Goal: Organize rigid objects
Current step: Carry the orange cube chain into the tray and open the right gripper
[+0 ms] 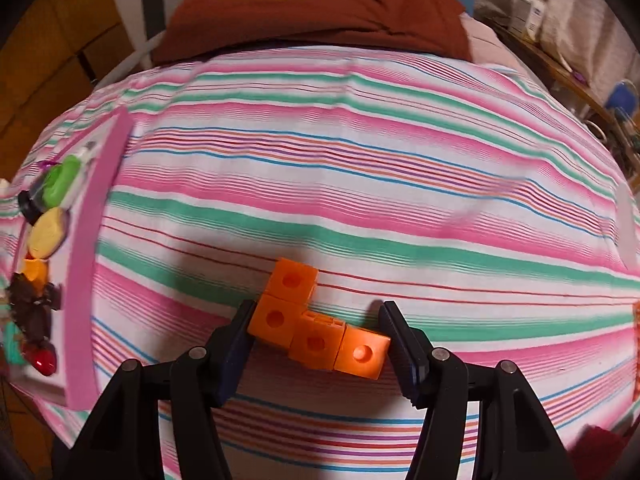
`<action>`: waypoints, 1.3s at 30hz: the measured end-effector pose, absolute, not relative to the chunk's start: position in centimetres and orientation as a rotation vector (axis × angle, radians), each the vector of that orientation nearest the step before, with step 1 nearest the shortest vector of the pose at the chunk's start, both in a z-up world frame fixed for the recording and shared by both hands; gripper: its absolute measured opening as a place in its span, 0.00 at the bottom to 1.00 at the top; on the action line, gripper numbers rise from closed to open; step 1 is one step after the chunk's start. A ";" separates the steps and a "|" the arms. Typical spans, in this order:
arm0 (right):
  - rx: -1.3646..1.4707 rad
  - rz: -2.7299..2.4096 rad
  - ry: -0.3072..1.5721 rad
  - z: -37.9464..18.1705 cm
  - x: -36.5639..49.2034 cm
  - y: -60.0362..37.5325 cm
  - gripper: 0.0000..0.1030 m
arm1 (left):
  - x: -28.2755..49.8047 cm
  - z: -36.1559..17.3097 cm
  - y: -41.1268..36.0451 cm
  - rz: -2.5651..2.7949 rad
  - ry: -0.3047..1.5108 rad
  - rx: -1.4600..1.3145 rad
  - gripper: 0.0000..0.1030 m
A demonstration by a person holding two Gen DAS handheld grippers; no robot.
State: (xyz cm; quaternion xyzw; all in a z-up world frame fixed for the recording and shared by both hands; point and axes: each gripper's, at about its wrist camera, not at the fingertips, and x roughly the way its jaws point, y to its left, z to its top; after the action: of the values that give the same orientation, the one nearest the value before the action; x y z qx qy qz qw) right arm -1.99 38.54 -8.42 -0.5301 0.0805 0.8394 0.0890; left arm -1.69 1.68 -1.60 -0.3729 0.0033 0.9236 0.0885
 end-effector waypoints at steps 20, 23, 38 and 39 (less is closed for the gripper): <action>-1.488 3.019 0.107 -1.1 -6.8 21.3 0.61 | -2.8 -2.8 -0.1 2.784 -0.024 -1.192 0.71; -1.513 3.005 0.051 -1.9 -8.0 19.8 0.61 | -3.0 -2.8 -0.5 2.792 -0.039 -1.202 0.71; -1.687 2.887 0.124 -6.5 -10.7 19.5 0.64 | -3.5 -2.1 -0.9 2.840 -0.031 -1.187 0.71; -1.677 2.891 0.128 -6.4 -10.7 19.5 0.64 | -3.4 -2.0 -0.9 2.845 -0.034 -1.180 0.71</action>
State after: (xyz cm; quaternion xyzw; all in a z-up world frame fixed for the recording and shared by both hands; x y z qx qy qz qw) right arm -10.71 19.55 -6.39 -0.4989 0.0382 0.8599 -0.1012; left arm -3.44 -0.87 -1.98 -0.3830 -0.0109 0.9232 0.0308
